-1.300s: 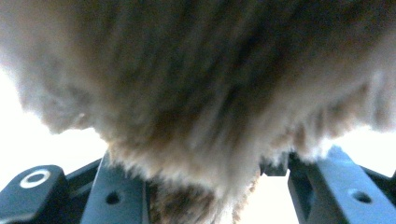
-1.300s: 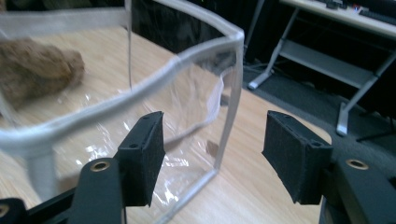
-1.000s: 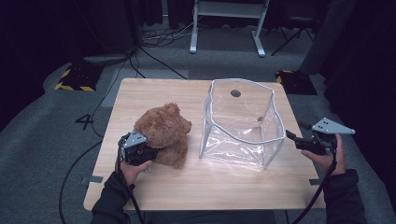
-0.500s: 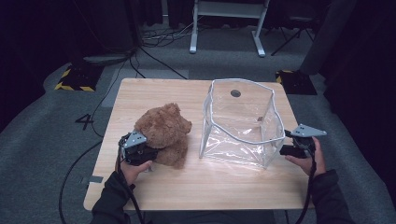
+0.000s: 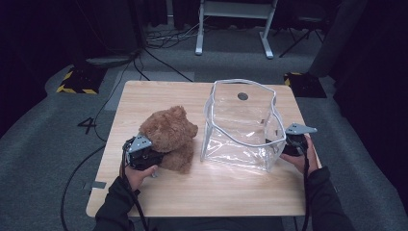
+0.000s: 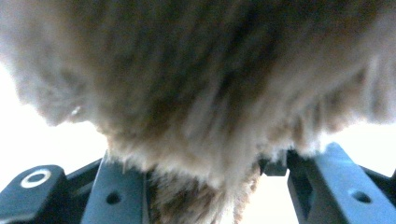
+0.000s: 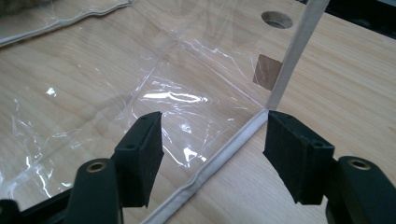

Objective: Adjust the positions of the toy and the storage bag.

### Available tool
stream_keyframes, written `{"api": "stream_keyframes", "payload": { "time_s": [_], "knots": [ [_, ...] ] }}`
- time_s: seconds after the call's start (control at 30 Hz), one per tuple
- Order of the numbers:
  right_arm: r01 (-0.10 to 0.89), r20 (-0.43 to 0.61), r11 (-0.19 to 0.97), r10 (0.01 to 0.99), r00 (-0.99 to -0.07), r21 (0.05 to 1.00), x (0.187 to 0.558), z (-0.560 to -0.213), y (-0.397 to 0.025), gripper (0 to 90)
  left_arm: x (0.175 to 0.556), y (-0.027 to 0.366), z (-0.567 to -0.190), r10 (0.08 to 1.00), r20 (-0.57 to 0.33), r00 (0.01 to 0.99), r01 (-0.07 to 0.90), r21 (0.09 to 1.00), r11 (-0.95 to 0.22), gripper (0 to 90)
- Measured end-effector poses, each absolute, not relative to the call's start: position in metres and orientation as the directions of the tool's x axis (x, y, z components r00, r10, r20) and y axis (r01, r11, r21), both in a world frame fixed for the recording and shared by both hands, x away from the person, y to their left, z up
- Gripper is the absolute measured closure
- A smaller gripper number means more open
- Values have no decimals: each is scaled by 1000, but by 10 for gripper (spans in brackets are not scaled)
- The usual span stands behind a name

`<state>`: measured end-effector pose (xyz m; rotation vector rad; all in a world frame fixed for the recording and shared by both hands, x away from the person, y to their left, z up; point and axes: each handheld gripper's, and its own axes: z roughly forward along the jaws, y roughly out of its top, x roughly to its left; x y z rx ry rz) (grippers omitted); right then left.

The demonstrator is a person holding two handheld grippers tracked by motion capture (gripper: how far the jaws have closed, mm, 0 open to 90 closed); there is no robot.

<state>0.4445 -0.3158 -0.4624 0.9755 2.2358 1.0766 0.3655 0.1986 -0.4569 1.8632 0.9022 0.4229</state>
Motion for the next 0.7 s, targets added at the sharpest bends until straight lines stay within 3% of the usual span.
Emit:
{"api": "stream_keyframes", "payload": {
  "time_s": [0.5,0.7],
  "knots": [
    [411,-120,457,770,-626,789,464,-463,-294,353,380,185,-459,736,-87,672,385,889,-248,557],
    [450,-95,456,776,-624,768,456,-470,-316,329,381,187,-460,735,-105,670,392,891,-230,557]
  ]
}}
